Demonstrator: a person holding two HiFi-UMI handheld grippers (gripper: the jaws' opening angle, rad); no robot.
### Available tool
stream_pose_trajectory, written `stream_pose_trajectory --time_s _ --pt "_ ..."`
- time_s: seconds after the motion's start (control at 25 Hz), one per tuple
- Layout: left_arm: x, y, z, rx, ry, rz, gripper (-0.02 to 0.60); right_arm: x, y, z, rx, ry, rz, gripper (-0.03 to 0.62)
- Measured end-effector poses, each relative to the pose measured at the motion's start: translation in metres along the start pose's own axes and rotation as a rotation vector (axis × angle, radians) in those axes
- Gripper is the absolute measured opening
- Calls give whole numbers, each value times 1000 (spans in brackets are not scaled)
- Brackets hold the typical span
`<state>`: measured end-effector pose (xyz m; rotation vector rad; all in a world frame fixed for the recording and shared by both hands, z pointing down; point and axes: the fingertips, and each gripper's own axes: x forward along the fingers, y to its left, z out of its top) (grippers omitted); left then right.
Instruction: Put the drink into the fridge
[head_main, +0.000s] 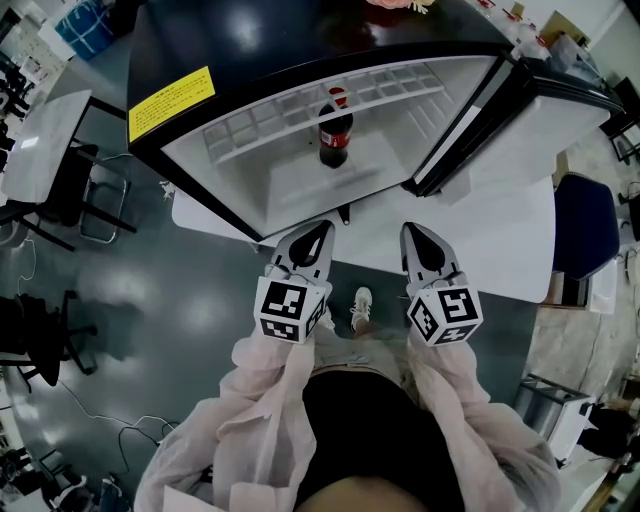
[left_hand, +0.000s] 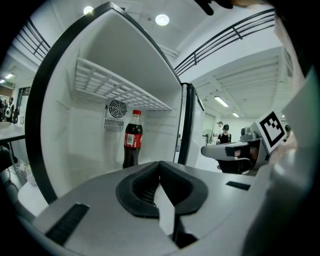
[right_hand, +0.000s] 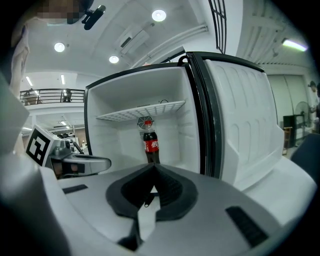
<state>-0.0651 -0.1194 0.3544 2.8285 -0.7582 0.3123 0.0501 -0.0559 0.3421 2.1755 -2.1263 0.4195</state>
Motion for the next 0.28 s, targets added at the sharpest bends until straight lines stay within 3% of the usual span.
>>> stream_pose_trajectory --time_s 0.28 --pt "-3 3 -5 -7 10 4 12 2 3 -4 22 9 10 9"
